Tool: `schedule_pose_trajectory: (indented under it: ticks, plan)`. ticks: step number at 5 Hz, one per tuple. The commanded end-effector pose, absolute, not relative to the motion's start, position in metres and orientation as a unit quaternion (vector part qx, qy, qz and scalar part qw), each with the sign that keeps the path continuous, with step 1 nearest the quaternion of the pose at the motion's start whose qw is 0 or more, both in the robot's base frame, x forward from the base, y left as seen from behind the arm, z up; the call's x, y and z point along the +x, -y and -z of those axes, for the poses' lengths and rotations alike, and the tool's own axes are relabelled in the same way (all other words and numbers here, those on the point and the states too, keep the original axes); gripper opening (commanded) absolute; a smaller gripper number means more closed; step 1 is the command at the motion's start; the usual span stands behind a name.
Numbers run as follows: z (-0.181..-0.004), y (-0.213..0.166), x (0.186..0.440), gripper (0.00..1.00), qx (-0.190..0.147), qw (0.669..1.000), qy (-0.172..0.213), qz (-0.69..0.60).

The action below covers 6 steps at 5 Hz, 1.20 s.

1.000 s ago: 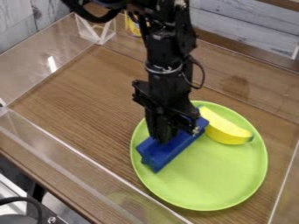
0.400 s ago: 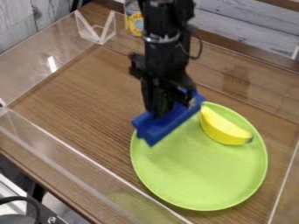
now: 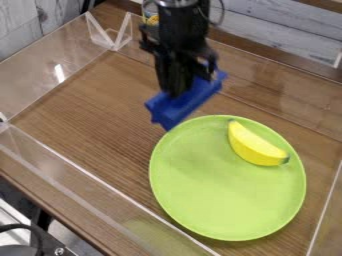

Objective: Remove the blue object from inside the green plate and put it on the table

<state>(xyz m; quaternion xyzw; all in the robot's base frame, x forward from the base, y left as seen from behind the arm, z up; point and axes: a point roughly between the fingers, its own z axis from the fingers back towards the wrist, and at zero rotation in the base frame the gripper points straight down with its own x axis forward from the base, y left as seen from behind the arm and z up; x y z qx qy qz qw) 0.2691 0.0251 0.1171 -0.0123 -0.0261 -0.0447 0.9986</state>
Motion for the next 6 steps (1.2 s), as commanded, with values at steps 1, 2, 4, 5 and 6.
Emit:
schedule_pose_trajectory:
  ticks: [1, 2, 4, 5, 6]
  plan:
    - [-0.148, -0.05, 0.285, 0.0, 0.005, 0.997, 0.074, 0.012]
    - [-0.157, -0.066, 0.291, 0.0, 0.014, 0.996, 0.085, -0.016]
    - [-0.146, -0.081, 0.29, 0.0, 0.03, 0.994, 0.099, -0.023]
    - [-0.138, -0.099, 0.286, 0.0, 0.033, 0.994, 0.095, -0.041]
    - [-0.126, -0.114, 0.276, 0.0, 0.036, 0.994, 0.092, -0.051]
